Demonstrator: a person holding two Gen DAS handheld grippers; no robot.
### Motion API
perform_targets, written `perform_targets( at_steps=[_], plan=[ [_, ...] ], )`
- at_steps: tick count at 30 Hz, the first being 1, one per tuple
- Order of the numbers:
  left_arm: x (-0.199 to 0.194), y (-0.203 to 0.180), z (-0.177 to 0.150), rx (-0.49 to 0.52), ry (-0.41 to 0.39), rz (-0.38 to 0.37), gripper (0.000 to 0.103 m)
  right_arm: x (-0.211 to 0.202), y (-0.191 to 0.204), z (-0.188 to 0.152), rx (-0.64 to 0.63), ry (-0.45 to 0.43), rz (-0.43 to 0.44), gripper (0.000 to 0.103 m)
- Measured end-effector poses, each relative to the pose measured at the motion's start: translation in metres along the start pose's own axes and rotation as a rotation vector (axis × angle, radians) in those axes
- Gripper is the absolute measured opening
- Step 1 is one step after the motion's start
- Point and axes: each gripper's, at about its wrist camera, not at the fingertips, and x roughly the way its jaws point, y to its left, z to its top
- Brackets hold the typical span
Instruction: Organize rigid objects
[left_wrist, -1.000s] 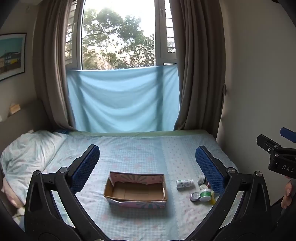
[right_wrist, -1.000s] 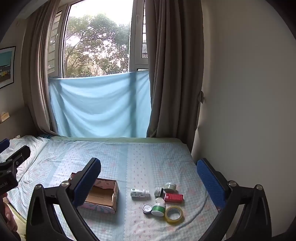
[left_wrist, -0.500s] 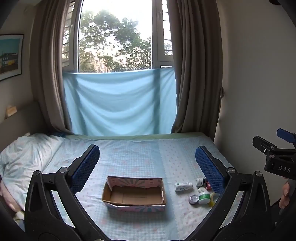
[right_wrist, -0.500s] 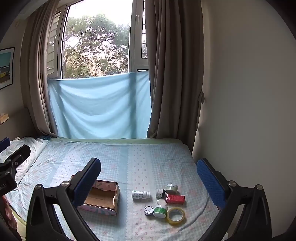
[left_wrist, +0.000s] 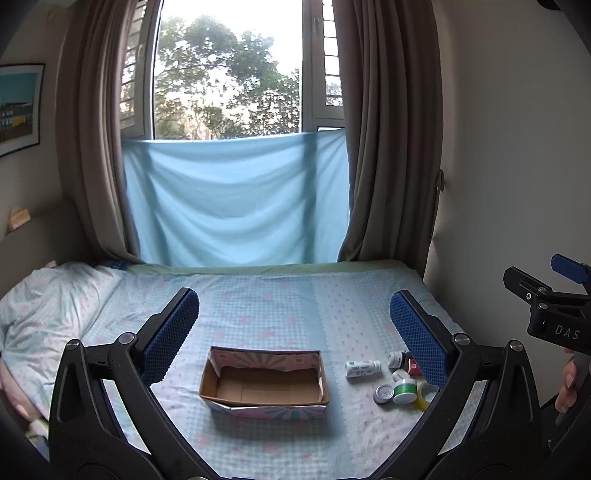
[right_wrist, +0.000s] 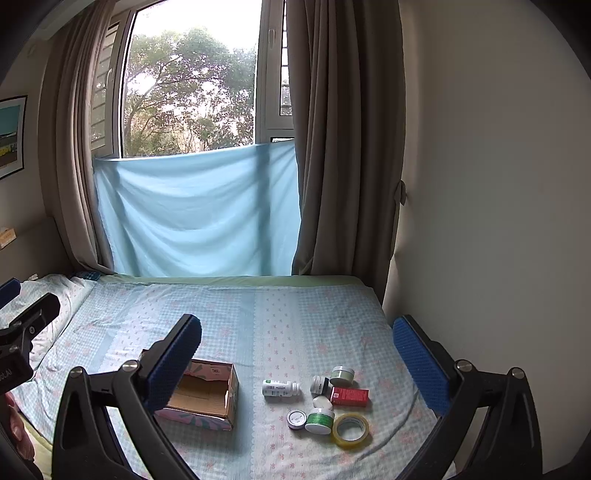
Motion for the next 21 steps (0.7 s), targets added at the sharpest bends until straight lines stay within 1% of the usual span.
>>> perform_targets(
  at_steps=[13,21],
  plan=[
    [-0.0027,-0.0025,-0.0006,-0.002,-0.011,0.005,0.103,-0.0024,-0.0043,0.0006,0.0,-0.003,0.007,0.103],
    [-0.0028,-0.0046,-0.0013,-0.002,-0.008,0.008,0.103,-0.001,-0.0005,-0.0042,0.002,0.0,0.01,0.103]
  ],
)
